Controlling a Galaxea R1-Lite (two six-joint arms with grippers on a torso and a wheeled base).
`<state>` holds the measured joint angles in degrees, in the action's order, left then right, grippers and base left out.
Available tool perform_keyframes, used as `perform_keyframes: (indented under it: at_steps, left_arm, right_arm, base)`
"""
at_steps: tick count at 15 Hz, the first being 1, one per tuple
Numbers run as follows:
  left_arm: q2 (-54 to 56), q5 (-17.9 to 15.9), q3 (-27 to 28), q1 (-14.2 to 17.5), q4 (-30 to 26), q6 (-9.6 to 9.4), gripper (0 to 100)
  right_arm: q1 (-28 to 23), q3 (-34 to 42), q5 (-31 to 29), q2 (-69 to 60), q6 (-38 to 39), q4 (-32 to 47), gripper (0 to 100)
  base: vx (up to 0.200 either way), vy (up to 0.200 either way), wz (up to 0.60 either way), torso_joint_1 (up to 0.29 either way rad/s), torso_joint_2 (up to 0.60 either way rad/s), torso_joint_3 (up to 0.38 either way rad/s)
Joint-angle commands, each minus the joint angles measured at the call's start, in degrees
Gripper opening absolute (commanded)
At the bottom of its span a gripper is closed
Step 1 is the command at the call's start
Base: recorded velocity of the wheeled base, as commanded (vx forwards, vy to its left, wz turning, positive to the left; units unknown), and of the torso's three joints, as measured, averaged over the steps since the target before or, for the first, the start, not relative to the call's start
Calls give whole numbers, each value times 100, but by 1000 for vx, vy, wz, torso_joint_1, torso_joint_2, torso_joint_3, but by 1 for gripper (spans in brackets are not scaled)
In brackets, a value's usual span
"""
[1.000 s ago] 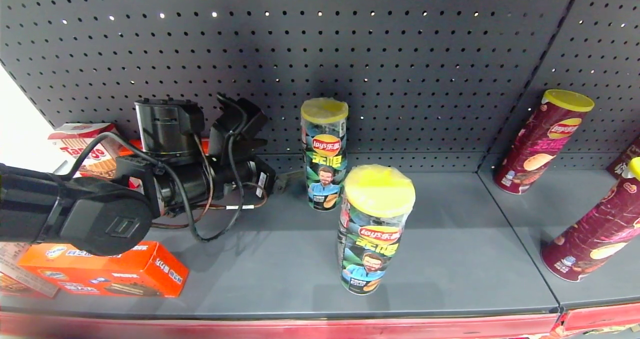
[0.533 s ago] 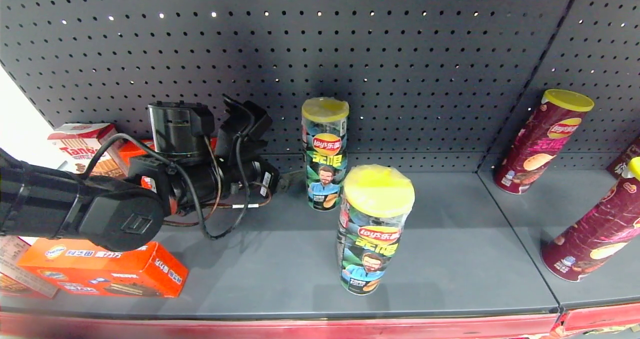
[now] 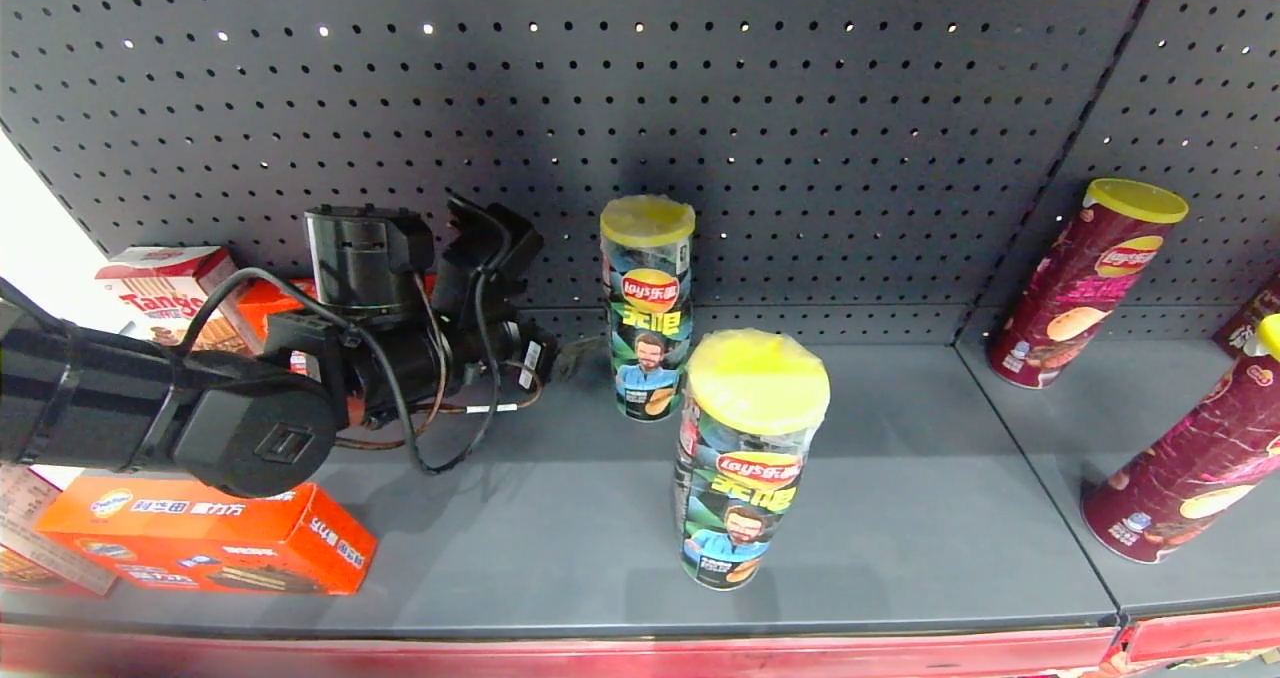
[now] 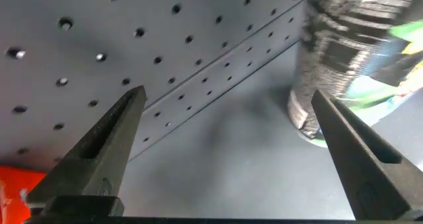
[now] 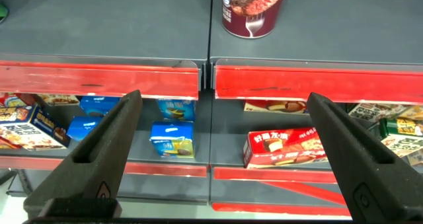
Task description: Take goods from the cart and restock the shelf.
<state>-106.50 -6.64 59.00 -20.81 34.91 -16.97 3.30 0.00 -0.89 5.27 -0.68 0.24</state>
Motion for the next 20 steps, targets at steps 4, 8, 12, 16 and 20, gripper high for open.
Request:
perform_keyframes:
  at_steps: [4, 8, 12, 16, 20]
  left_arm:
    - [-47, 190, -135, -37, 7, -281, 100]
    - [-398, 339, -64, -20, 437, -272, 100]
    - [-592, 374, 120, -64, 446, -272, 100]
    - [-653, 383, 296, -222, 437, -263, 100]
    - [-723, 453, 340, -362, 437, -263, 100]
  right_arm:
    - [4, 0, 1, 9, -2, 2, 100]
    - [4, 0, 1, 9, -2, 2, 100]
    - [4, 0, 1, 9, -2, 2, 100]
    - [4, 0, 1, 9, -2, 2, 100]
    - [4, 0, 1, 9, -2, 2, 100]
  base:
    - [0, 0, 0, 0, 0, 0]
    - [0, 0, 0, 0, 0, 0]
    - [0, 0, 0, 0, 0, 0]
    - [0, 0, 0, 0, 0, 0]
    - [0, 0, 0, 0, 0, 0]
